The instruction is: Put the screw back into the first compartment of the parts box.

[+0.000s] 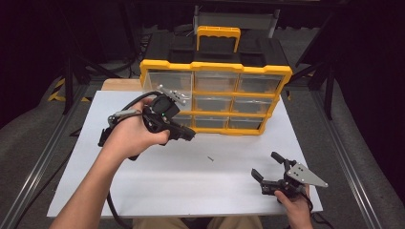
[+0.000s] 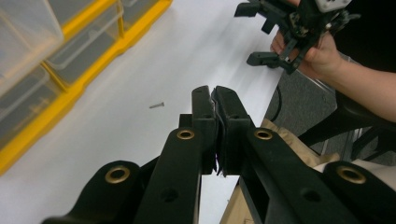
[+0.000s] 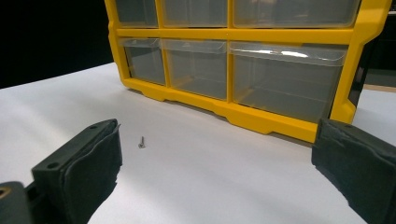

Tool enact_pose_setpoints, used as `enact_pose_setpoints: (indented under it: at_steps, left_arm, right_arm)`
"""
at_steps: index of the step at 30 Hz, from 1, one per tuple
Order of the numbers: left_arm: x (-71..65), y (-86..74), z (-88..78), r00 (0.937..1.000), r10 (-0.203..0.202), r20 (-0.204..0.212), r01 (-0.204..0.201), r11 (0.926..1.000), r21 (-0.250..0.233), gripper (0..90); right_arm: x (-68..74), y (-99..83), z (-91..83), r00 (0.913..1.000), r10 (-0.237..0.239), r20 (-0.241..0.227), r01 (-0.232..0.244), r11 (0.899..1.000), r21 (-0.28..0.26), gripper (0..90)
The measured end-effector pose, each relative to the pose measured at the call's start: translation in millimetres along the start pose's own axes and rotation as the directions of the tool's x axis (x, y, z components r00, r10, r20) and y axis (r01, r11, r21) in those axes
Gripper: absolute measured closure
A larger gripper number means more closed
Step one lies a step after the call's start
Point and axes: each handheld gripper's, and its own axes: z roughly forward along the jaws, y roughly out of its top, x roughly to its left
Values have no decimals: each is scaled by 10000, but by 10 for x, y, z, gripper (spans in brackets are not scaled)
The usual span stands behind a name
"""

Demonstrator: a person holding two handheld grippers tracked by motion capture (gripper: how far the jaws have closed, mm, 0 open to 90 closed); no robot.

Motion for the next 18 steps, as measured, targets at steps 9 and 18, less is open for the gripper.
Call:
enact_pose_setpoints:
  at_steps: [9, 18]
  left_arm:
    - [-15, 247, -294, 9997, -208, -88, 207, 9997, -99, 878]
    - [15, 427, -507, 9980, -521, -353, 518, 9986, -106, 878]
  right_arm:
    - [8, 1, 4, 10000, -41, -40, 41, 10000, 25, 23]
    - [5, 0, 0, 10000, -12, -29, 12, 10000, 34, 23]
